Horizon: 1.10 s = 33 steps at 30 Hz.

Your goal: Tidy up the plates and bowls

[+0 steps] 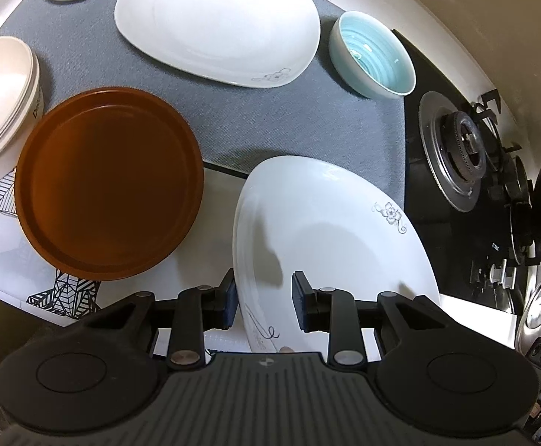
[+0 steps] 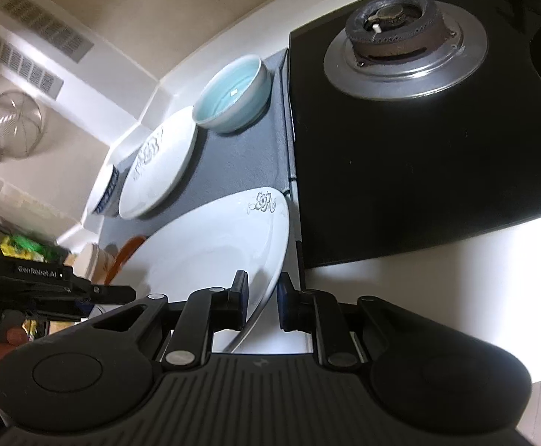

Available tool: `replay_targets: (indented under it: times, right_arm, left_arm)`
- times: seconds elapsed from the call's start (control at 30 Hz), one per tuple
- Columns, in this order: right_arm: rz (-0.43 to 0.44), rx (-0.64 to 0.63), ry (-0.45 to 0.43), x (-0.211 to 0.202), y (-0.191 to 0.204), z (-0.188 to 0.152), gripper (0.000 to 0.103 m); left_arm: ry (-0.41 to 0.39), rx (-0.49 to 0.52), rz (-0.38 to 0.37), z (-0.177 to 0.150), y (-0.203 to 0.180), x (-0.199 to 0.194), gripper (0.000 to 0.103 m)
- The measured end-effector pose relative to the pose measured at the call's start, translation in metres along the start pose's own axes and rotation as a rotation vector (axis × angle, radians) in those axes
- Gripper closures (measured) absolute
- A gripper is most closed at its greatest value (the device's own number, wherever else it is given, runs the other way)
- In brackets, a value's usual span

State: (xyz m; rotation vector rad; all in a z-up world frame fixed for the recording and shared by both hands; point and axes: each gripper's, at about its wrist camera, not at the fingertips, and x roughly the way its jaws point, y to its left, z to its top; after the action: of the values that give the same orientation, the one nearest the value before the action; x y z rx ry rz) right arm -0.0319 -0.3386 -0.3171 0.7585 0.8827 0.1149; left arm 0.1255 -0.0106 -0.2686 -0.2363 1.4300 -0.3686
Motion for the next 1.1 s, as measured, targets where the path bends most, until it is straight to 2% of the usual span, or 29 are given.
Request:
replay_targets:
  times: [0.6,0.83,1.1]
  right_arm:
    - [0.003,0.008,-0.019,-0.001,0.021,0.007,0.086]
    - [-0.005,-0.014,-0.032,0.003,0.045,0.024,0.086]
    - [-0.028,-0.031,-0.069,0.014,0.081,0.048,0.086]
  left_arm:
    - [-0.026,-0.014,0.014,0.003,0.007,-0.020,0.072]
    - [-0.040,-0.040,-0.028,0.019,0.019,-0.034,0.072]
    - [-0.043,-0.031,-0.091,0.056,0.041,-0.047,0.072]
